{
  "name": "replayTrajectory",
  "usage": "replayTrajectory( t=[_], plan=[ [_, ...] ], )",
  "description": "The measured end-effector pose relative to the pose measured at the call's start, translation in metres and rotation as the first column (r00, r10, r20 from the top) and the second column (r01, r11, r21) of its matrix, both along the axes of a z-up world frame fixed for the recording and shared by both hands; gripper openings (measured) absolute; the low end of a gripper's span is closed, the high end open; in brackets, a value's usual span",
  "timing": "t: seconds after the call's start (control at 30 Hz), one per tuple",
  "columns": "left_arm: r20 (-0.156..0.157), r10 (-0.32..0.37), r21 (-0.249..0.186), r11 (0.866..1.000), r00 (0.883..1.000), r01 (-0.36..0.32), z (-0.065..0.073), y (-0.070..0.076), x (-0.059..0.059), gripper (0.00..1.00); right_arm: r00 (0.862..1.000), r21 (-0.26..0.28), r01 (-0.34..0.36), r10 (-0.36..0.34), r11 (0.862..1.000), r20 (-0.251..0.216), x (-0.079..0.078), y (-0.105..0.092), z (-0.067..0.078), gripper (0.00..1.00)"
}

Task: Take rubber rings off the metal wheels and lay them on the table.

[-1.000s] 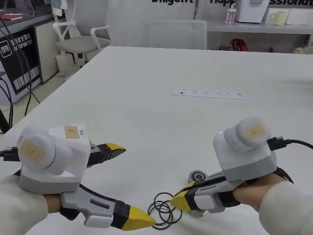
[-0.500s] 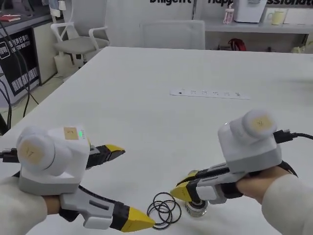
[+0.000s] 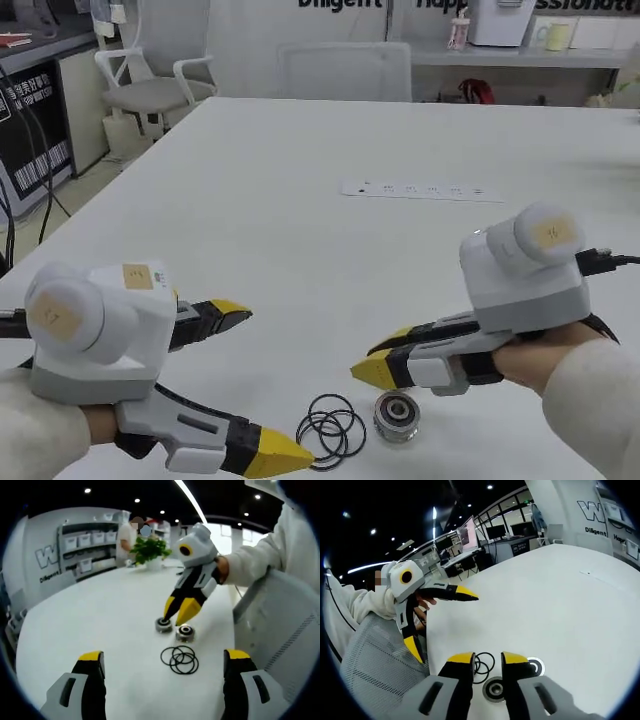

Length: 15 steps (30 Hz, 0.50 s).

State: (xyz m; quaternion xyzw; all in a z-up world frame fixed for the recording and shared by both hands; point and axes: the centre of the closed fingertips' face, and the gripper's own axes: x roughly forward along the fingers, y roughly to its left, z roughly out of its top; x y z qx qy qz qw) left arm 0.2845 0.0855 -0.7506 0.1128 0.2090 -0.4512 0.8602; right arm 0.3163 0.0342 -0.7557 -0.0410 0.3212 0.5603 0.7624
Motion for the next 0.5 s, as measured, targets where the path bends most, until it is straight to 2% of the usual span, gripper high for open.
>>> replayTrajectory(
  t=[0.5],
  plan=[
    [-0.004,0.0,-0.013,1.0,1.0,0.0,0.001,-0.001,-0.001,1.0,0.995,0.049,0.058,-0.061,0.997,0.073,0.018,-0.016,0.029,0.27]
  ],
)
